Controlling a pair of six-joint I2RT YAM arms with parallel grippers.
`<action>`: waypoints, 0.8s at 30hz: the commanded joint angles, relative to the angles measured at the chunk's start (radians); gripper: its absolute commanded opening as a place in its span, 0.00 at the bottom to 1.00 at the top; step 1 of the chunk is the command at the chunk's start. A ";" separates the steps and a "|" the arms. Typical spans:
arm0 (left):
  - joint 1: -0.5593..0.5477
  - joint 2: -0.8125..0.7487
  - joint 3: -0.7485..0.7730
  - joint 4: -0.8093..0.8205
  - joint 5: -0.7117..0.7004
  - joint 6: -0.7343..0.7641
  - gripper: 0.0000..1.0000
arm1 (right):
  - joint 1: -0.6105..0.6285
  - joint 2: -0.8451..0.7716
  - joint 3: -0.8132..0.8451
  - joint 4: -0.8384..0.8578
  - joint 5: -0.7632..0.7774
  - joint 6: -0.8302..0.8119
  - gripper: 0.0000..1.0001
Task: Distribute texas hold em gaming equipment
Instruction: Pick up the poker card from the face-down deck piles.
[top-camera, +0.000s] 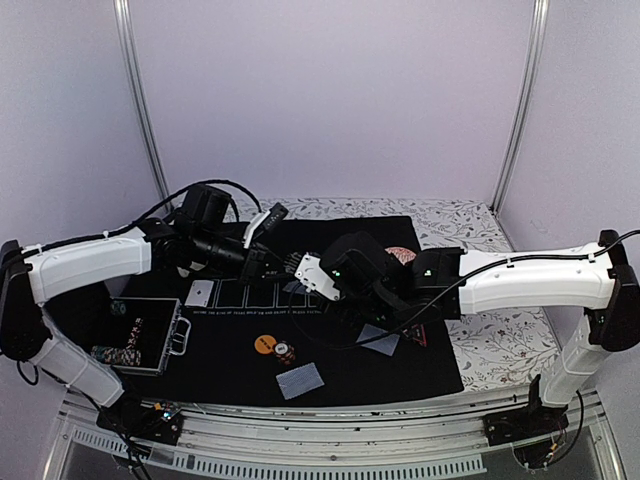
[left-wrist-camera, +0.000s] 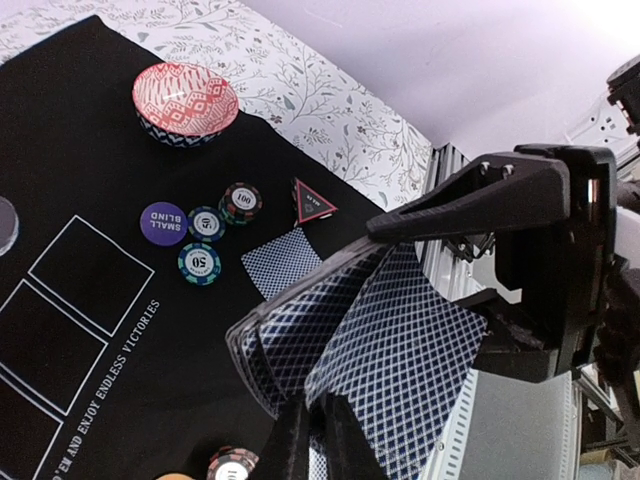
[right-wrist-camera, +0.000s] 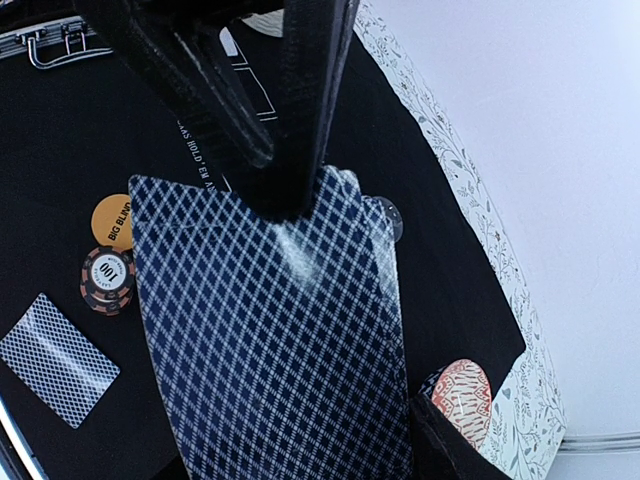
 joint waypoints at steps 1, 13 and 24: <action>0.008 -0.019 0.007 -0.047 0.010 0.028 0.05 | 0.003 0.000 -0.005 0.029 0.031 0.012 0.51; 0.022 -0.080 0.012 -0.085 0.020 0.072 0.00 | 0.000 -0.003 -0.021 0.029 0.032 0.025 0.51; 0.030 -0.081 0.010 -0.087 0.022 0.080 0.00 | -0.010 -0.011 -0.028 0.029 0.015 0.044 0.51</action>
